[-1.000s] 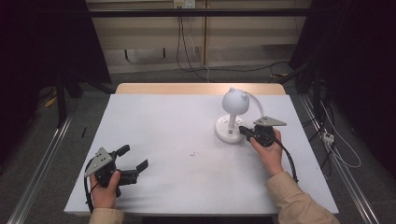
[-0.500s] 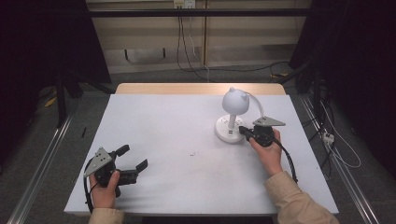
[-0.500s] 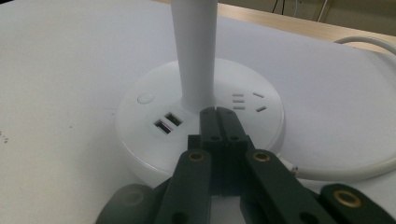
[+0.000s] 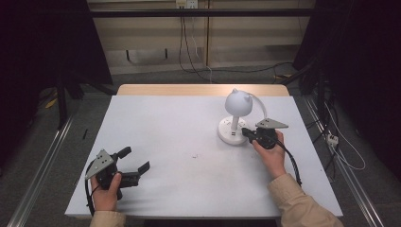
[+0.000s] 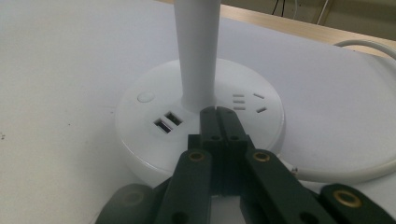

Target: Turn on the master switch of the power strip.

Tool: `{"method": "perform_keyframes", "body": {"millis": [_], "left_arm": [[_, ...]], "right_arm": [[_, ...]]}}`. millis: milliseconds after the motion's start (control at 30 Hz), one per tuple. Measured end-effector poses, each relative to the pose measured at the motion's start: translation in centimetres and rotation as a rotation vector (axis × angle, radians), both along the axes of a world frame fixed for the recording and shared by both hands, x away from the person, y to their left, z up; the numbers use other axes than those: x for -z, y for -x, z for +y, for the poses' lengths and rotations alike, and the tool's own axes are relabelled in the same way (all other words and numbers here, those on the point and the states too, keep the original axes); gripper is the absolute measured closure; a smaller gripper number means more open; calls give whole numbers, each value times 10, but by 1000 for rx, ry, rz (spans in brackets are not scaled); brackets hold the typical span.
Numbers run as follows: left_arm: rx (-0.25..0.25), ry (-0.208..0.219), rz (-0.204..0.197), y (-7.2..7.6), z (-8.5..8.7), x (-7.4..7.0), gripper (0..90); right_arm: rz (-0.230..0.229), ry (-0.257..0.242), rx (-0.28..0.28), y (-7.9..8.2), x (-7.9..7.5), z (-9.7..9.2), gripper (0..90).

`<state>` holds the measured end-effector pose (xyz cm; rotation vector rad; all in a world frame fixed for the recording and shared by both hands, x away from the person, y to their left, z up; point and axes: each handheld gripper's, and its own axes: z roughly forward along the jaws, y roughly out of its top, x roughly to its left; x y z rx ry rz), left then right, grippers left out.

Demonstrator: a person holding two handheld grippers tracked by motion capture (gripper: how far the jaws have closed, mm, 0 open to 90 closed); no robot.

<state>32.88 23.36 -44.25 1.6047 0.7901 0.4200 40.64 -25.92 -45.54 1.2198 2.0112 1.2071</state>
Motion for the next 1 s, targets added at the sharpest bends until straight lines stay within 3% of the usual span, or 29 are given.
{"method": "perform_keyframes", "body": {"millis": [1000], "left_arm": [[2,-2,6,0,-2,1,31]], "right_arm": [[-12,8,-14,0,2,-1,900]]}}
